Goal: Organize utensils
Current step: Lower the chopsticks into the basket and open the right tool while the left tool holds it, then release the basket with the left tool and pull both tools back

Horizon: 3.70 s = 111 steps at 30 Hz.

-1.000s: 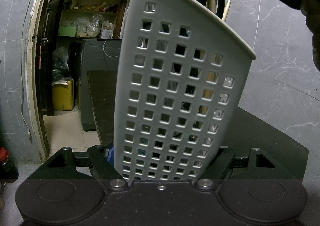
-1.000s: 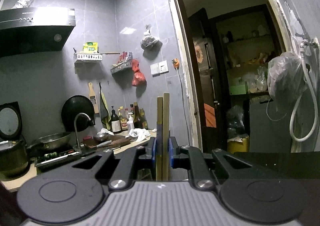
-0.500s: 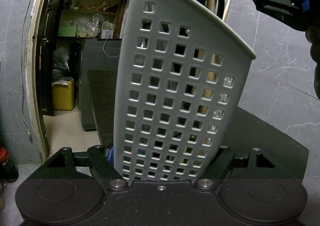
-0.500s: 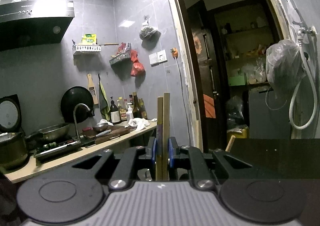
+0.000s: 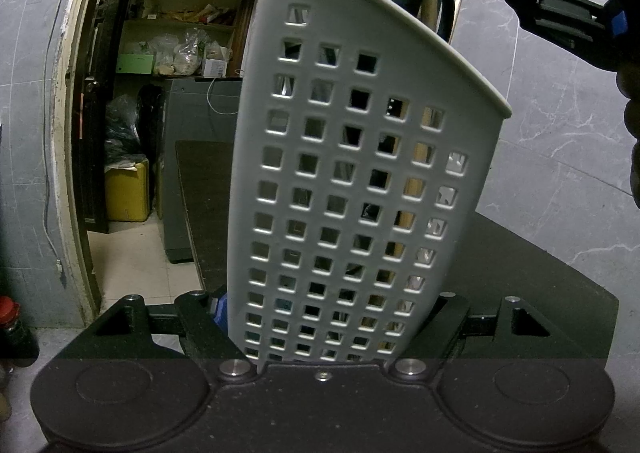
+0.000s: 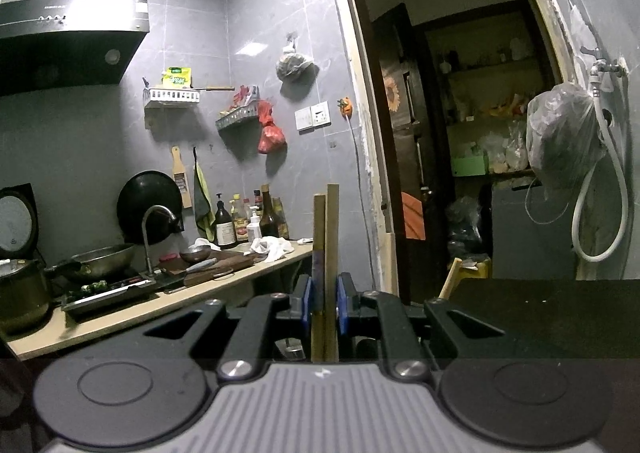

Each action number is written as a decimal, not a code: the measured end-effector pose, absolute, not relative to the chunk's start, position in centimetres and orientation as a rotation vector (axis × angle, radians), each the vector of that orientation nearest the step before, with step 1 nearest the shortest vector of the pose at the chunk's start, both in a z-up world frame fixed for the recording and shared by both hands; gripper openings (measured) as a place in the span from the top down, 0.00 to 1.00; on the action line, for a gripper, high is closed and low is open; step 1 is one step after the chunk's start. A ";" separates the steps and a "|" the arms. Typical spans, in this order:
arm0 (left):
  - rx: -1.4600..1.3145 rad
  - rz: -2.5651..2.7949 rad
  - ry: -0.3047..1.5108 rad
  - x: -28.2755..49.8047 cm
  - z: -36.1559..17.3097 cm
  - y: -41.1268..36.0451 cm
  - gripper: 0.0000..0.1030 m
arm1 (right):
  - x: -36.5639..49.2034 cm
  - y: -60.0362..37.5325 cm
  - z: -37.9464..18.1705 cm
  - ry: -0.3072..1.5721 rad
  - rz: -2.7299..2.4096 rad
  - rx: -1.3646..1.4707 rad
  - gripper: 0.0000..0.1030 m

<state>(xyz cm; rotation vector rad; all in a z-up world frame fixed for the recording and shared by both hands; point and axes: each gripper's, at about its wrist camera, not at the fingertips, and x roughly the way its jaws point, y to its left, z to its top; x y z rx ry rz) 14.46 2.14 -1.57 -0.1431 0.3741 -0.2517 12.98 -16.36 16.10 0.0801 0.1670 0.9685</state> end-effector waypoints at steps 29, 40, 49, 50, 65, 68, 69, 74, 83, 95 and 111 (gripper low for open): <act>-0.145 -0.248 0.376 14.2 -1.4 2.3 0.23 | 10.6 -19.0 14.9 0.046 0.918 0.126 0.09; -0.185 -0.253 0.365 13.9 -1.3 3.1 0.16 | 9.5 -20.4 13.6 0.011 0.821 0.194 0.00; -0.213 -0.241 0.326 12.8 -0.8 3.9 0.01 | 7.3 -21.3 10.5 -0.021 0.686 0.231 0.00; -0.214 -0.237 0.322 12.6 -0.7 4.0 0.01 | 7.2 -21.4 10.2 -0.020 0.674 0.234 0.00; -0.211 -0.174 0.235 7.1 2.0 3.6 0.01 | 3.8 -21.7 8.2 -0.014 0.610 0.259 0.00; -0.192 -0.175 0.215 5.5 2.6 3.4 0.01 | 2.8 -21.9 7.7 -0.008 0.593 0.265 0.00; -0.187 -0.178 0.213 5.1 2.8 3.4 0.01 | 2.6 -22.0 7.6 -0.002 0.583 0.269 0.00; -0.187 -0.178 0.212 2.8 3.3 4.1 0.01 | 1.5 -22.4 6.9 0.050 0.530 0.273 0.00; -0.174 -0.176 0.264 -1.1 3.7 5.1 0.01 | -0.6 -23.4 6.2 0.112 0.486 0.235 0.00; -0.147 -0.094 0.305 -5.5 3.9 5.7 0.01 | -3.0 -23.5 6.0 0.217 0.508 0.184 0.00; -0.125 -0.054 0.368 -7.8 4.4 5.5 0.01 | -5.9 -23.2 6.5 0.329 0.552 0.138 0.00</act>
